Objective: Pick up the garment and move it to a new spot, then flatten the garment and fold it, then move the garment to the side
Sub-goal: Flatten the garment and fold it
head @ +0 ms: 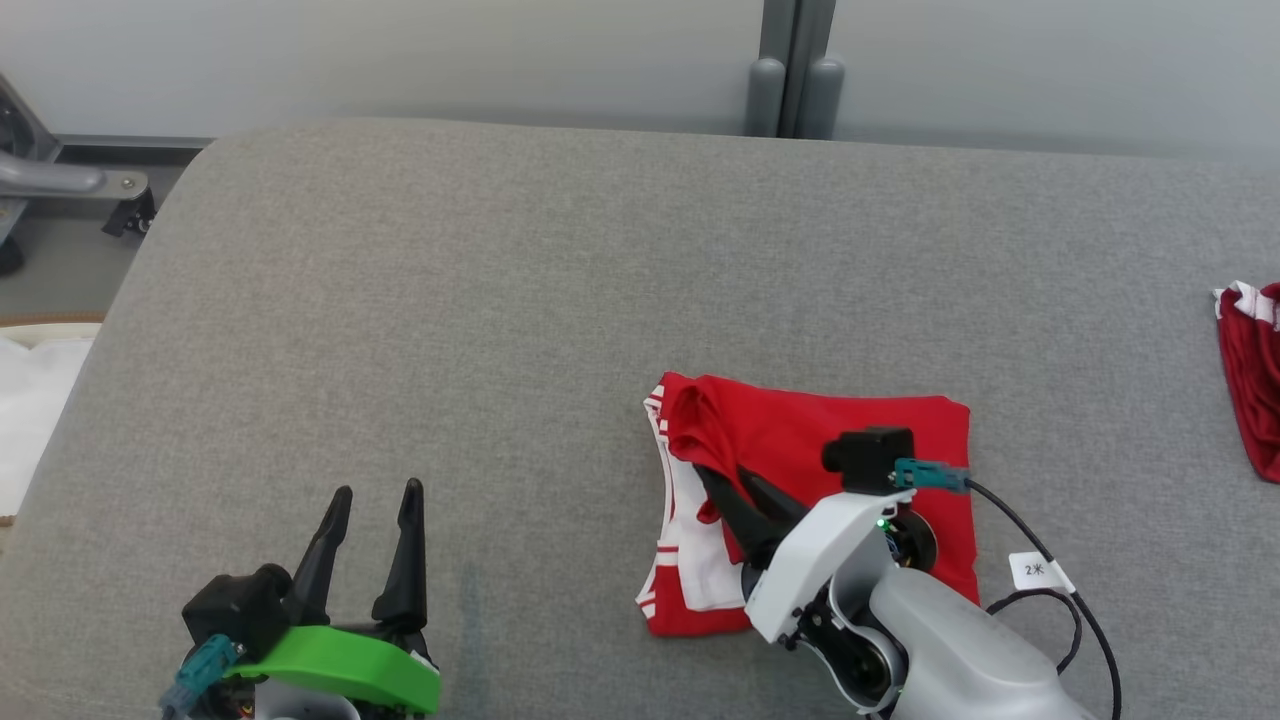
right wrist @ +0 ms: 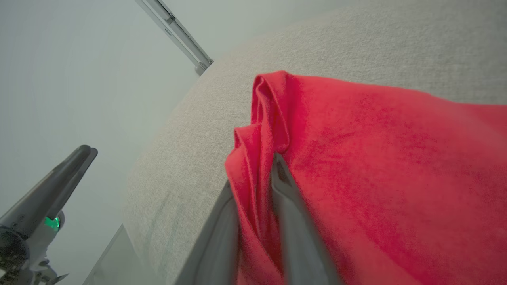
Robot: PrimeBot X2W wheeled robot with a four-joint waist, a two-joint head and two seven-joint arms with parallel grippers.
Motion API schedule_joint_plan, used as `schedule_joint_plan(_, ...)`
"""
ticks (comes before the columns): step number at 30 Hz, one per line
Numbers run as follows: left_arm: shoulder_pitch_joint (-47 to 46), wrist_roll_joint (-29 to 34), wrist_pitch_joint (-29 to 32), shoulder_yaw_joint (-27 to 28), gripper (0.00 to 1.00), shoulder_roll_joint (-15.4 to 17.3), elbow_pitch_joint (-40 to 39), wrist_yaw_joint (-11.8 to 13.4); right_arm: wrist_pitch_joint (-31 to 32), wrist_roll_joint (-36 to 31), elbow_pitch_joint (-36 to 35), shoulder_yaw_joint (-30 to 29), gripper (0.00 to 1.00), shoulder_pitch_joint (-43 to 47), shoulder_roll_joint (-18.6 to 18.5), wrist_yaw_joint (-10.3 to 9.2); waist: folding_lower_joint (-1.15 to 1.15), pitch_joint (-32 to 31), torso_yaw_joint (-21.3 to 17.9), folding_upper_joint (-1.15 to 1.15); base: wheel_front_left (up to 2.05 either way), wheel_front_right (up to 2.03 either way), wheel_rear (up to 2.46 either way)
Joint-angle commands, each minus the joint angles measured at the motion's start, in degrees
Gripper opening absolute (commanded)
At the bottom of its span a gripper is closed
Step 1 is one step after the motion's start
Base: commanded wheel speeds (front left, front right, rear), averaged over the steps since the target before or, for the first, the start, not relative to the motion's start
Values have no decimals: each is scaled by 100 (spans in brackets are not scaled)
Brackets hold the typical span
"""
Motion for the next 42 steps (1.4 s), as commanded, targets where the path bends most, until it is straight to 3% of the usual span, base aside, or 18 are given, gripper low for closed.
schedule_joint_plan(1, -98, 61, -1, 9, 100, -17, 26, -27, -66, 114, 45, 124, 100, -108, -18, -2, 0, 1, -8, 0, 0, 0, 0)
schedule_joint_plan(9, -130, 105, -1, -4, 100, -76, 39, -46, -329, 518, 172, 569, 100, -472, -19, -2, 0, -19, -116, 0, 0, 0, 0)
schedule_joint_plan(14, -160, 132, -1, -23, 100, -129, -4, -45, -520, -41, 480, 261, 100, -833, -21, -2, 0, -41, -250, 0, 0, 0, 0)
schedule_joint_plan(20, -212, 228, -2, -34, 100, -205, -129, -51, -550, -1691, 347, -1130, 100, -840, -18, -3, 0, -84, -436, 0, 0, 0, 0)
schedule_joint_plan(29, -187, 516, -1, 211, 100, -402, -215, -32, -553, -3867, -893, -3235, 100, 443, -17, -2, 0, -278, -712, 0, 0, 0, 0)
schedule_joint_plan(34, -13, 604, -1, 407, 100, -481, -213, -34, -555, -4205, -1285, -3747, 100, 1126, -15, -3, 0, -377, -857, 0, 0, 0, 0)
schedule_joint_plan(42, 356, 820, -1, 756, 100, -571, -177, -44, -554, -4342, -1725, -4000, 100, 1919, -17, -3, 0, -440, -1037, 0, 0, 0, 0)
